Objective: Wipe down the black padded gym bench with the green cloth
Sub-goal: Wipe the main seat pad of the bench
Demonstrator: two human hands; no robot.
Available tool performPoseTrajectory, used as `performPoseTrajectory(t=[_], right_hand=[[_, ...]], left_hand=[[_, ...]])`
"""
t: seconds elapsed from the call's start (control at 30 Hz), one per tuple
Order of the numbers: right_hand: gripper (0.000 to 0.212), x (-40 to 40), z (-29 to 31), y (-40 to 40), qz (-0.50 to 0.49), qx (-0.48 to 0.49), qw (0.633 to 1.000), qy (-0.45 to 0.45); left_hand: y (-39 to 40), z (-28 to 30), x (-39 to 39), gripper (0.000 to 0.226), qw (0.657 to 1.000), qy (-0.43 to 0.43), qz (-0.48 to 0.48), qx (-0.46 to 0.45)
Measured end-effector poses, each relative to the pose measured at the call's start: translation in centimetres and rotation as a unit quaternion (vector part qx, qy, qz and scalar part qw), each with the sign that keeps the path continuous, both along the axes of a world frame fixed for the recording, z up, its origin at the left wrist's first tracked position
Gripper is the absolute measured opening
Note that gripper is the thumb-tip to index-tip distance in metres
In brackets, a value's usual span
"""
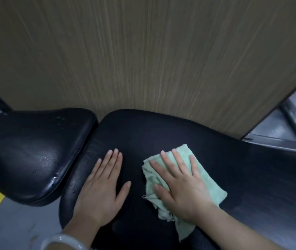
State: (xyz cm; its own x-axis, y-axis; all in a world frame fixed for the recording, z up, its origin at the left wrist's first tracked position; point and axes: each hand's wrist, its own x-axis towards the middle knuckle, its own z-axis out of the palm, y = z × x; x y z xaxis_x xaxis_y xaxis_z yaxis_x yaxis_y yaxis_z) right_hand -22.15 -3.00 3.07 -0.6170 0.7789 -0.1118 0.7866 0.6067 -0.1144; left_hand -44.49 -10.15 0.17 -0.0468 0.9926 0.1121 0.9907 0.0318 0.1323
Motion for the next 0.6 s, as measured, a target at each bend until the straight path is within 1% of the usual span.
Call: performPoseTrajectory(t=[0.2, 0.37, 0.5, 0.6], right_hand=[[0.058, 6.5, -0.3, -1.8, -0.1, 0.008, 0.995, -0.013], [0.066, 11.1, 0.5, 0.8, -0.247, -0.023, 0.968, -0.03], [0.068, 10.5, 0.7, 4.1, -0.329, -0.022, 0.943, -0.051], [0.066, 7.9, 0.7, 6.7, -0.349, -0.03, 0.935, -0.051]], left_hand=[[0.0, 0.2, 0.0, 0.069, 1.0, 0.008, 0.003, -0.002], [0.0, 0.1, 0.1, 0.068, 1.0, 0.008, 0.005, 0.0], [0.0, 0.0, 0.1, 0.068, 1.0, 0.009, 0.005, 0.004], [0.0, 0.0, 0.1, 0.068, 1.0, 0.005, 0.004, 0.007]])
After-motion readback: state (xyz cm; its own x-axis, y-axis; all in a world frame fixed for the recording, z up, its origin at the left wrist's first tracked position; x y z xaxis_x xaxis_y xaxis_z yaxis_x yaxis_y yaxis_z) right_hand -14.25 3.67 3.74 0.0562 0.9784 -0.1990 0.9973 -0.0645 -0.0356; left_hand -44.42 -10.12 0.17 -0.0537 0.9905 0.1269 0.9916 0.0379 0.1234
